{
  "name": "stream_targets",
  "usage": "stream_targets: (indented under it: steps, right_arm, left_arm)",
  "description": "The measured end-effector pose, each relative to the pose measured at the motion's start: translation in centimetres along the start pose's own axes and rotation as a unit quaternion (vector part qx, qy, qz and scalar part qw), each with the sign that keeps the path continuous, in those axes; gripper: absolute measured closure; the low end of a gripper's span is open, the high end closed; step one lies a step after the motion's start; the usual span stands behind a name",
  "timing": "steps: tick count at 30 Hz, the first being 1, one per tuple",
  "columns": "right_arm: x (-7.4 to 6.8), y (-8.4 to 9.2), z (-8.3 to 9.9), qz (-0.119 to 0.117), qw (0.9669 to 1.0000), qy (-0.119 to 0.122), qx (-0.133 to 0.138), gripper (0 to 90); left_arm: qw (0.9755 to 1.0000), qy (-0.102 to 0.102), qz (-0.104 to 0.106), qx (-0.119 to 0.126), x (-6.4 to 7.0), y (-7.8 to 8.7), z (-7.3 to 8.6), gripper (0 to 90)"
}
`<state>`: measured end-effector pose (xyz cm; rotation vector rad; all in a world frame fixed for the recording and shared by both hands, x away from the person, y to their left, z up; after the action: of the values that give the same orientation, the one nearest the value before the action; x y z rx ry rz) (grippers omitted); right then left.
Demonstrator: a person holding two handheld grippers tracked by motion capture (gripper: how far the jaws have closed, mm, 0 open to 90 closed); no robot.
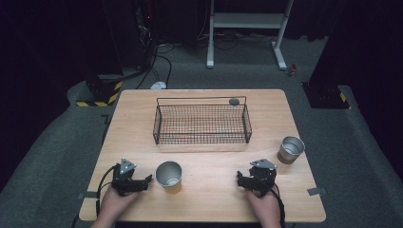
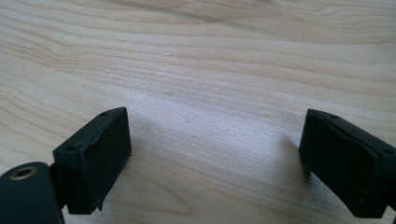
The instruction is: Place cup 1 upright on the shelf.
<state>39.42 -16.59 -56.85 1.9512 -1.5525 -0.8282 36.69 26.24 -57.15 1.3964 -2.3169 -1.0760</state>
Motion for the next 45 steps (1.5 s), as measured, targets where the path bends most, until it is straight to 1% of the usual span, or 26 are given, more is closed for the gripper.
stream_targets:
  steps: [10,14,17,18,21,25,28,29,35,38,44,45]
  right_arm:
    - [0.0,0.0,0.0,-0.001,1.0,0.003,0.001,9.1]
    - [0.0,0.0,0.0,-0.001,1.0,0.003,0.001,9.2]
    - [0.0,0.0,0.0,-0.001,1.0,0.003,0.001,9.2]
    - [0.0,0.0,0.0,-0.001,1.0,0.003,0.001,9.2]
    - [0.0,0.0,0.0,-0.001,1.0,0.003,0.001,9.2]
    - [0.0,0.0,0.0,-0.001,1.0,0.003,0.001,9.2]
    - [0.0,0.0,0.0,-0.001,1.0,0.003,0.001,9.2]
    - [0.0,0.0,0.0,-0.001,1.0,0.003,0.001,9.2]
    - [0.0,0.0,0.0,-0.001,1.0,0.003,0.001,9.2]
    - [0.0,0.0,0.0,-0.001,1.0,0.003,0.001,9.2]
    - [0.0,0.0,0.0,-0.001,1.0,0.003,0.001,9.2]
    - [0.0,0.0,0.0,-0.001,1.0,0.003,0.001,9.2]
  left_arm:
    - [1.0,0.002,-0.002,0.001,-0.1,0.1,0.0,10.3]
    - [1.0,-0.001,-0.002,-0.002,-0.1,0.1,0.0,10.4]
    - [1.0,0.001,-0.002,-0.005,-0.1,0.2,0.1,10.8]
    - [1.0,0.0,-0.001,-0.008,-0.1,0.2,0.1,11.0]
    - [1.0,-0.003,0.002,-0.008,-0.1,0.4,0.2,11.5]
    - [1.0,-0.002,0.003,-0.007,-0.1,0.4,0.2,11.4]
    - [0.9998,-0.008,0.008,-0.013,-0.3,0.4,0.3,9.5]
    - [0.9999,-0.002,0.01,-0.012,-0.2,0.4,0.3,9.3]
    - [0.9997,-0.006,0.014,-0.02,-0.3,0.5,0.3,7.5]
    - [0.9997,-0.003,0.016,-0.016,-0.4,0.6,0.2,7.3]
    - [0.9997,0.0,0.022,0.012,-0.5,1.3,-0.3,7.0]
    - [0.9997,0.0,0.022,0.012,-0.5,1.3,-0.3,7.0]
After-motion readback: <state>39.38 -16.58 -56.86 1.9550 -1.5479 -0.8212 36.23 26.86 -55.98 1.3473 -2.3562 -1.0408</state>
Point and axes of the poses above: each handheld gripper's, and its own axes: y roughly backward along the jaws, z roughly out of its underside, x roughly to its right, the point moved 6 cm from there along -y, roughly forward along the jaws, and after that the axes turned 13 degrees about -y, right-handed, at the moved point
